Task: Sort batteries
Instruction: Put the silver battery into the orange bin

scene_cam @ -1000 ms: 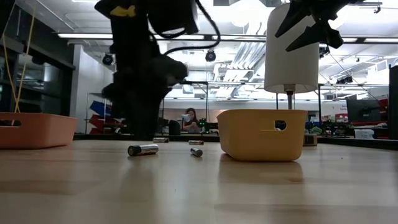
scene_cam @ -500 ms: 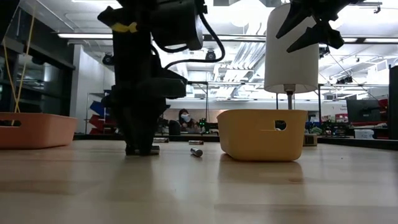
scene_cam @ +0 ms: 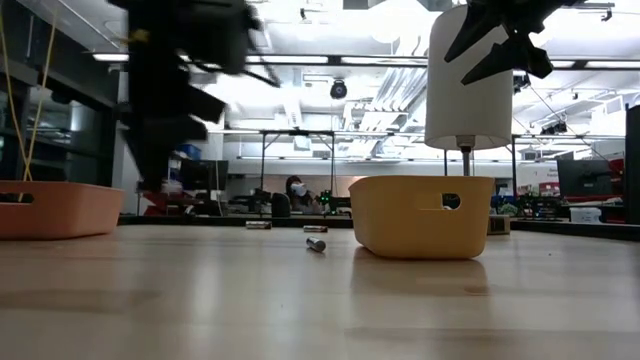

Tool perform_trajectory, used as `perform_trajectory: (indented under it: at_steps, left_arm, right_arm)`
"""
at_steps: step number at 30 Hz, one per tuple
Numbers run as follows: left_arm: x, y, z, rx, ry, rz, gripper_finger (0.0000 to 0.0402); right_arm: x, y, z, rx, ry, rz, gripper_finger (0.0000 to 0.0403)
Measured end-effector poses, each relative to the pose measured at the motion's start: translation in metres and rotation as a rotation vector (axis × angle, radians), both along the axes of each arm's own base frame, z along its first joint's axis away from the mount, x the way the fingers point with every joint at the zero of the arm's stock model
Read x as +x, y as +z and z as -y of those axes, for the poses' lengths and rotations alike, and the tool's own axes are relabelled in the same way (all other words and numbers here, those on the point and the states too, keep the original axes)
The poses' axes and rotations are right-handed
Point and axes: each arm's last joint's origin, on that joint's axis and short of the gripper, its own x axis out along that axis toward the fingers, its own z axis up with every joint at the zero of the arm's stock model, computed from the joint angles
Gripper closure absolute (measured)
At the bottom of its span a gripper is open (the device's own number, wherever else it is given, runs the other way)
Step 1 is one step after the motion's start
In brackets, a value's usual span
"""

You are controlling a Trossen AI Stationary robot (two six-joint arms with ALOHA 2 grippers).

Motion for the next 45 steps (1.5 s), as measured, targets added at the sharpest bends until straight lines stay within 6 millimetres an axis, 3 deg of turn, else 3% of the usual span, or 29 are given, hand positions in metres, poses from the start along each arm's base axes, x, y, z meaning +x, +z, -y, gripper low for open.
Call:
perform_trajectory:
  at_steps: [4, 10, 15, 23, 25, 28, 32, 34, 39, 42, 45]
  left_arm:
    - [-0.058, 0.017, -0.008, -0.029, 0.223, 0.060, 0.0364]
    - [-0.110, 0.033, -0.005, -0.093, 0.424, 0.161, 0.0369]
    - [-0.121, 0.036, -0.005, -0.105, 0.427, 0.195, 0.0323]
    - [-0.118, 0.036, -0.005, -0.115, 0.378, 0.218, 0.0241]
    - [-0.110, 0.038, -0.004, -0.143, 0.353, 0.290, 0.0231]
    - [-0.082, 0.043, -0.002, -0.224, 0.187, 0.493, 0.0227]
    - [-0.034, 0.044, 0.003, -0.243, -0.232, 0.686, 0.0229]
    - [-0.011, 0.041, 0.008, -0.184, -0.510, 0.660, 0.0229]
    - [0.044, 0.030, 0.019, 0.007, -1.194, 0.384, 0.0229]
    - [0.071, 0.017, 0.023, 0.054, -1.447, 0.264, 0.0229]
    - [0.091, 0.004, 0.024, 0.048, -1.574, 0.183, 0.0229]
  right_arm:
    - [0.000, 0.000, 0.000, -0.003, 0.002, -0.001, 0.0194]
    - [0.000, 0.000, 0.000, -0.012, -0.009, 0.000, 0.0194]
    - [0.000, 0.000, 0.002, -0.014, -0.023, 0.001, 0.0194]
    - [0.000, 0.000, 0.006, -0.013, -0.046, 0.001, 0.0194]
    - [0.000, 0.000, 0.007, -0.008, -0.052, 0.003, 0.0194]
    - [0.000, 0.000, 0.008, 0.011, -0.069, 0.012, 0.0194]
    - [0.000, 0.000, 0.010, 0.039, -0.075, 0.018, 0.0194]
    - [0.000, 0.000, 0.011, 0.052, -0.066, 0.018, 0.0194]
    - [0.000, 0.000, 0.010, 0.062, -0.056, 0.017, 0.0194]
    - [0.000, 0.000, 0.010, 0.076, -0.041, 0.016, 0.0194]
    - [0.000, -0.001, 0.009, 0.086, -0.029, 0.015, 0.0194]
